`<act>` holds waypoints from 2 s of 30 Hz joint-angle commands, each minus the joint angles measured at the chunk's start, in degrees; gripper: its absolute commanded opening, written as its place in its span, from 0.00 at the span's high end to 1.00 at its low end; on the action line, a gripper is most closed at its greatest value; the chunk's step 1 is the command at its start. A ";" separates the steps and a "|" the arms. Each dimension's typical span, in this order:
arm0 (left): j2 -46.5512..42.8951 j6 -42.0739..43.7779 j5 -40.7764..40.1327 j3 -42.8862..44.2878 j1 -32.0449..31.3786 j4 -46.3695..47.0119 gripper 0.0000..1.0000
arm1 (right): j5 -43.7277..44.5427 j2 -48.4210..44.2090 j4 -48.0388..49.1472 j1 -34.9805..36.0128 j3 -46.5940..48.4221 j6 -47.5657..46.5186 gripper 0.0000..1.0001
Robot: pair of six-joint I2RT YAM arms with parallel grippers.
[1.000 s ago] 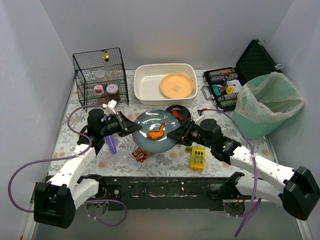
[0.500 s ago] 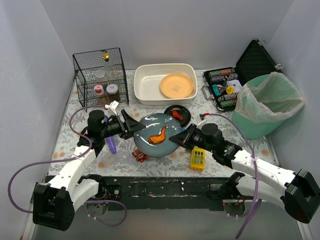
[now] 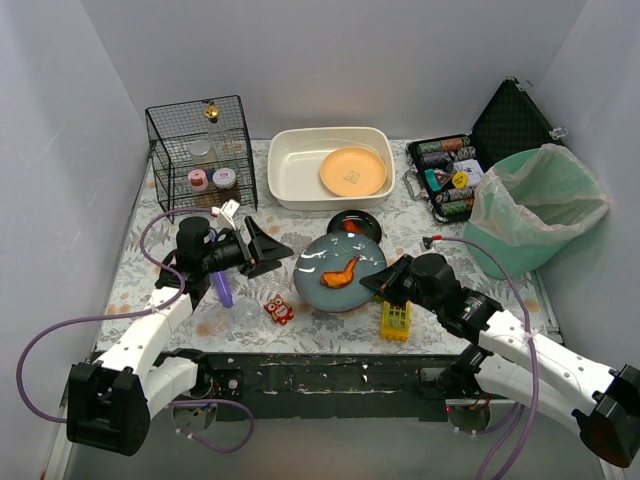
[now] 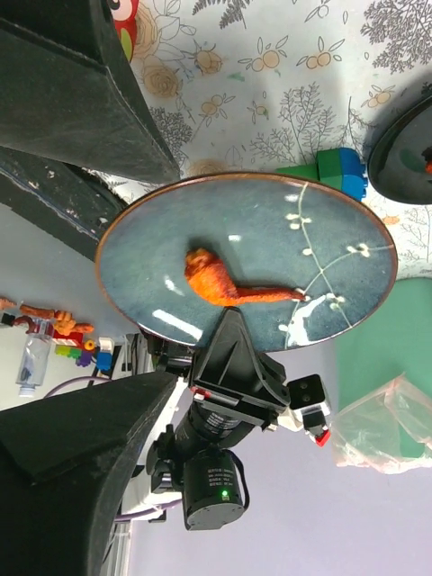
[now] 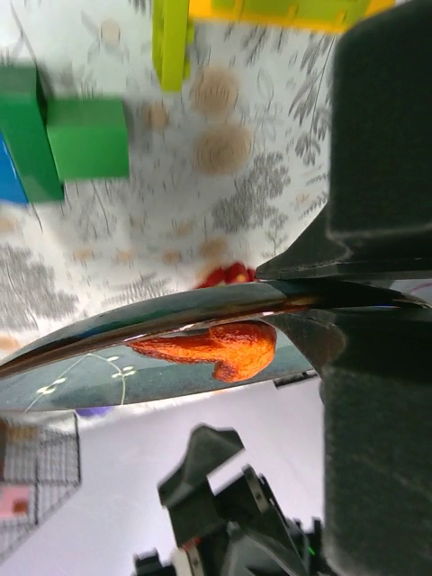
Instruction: Clear the kitchen counter
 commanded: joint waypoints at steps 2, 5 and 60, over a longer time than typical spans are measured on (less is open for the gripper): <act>0.81 4.73 -0.59 4.11 0.23 -3.63 0.14 | 8.18 -3.90 -2.88 -0.25 8.63 3.67 0.99; 1.52 5.17 -0.68 5.17 0.23 -4.16 0.13 | 10.64 -5.30 -4.39 -0.25 10.21 3.23 0.99; -0.06 9.30 -0.42 2.71 0.23 -10.75 0.12 | -15.54 5.59 -2.36 -57.90 40.10 -0.46 0.99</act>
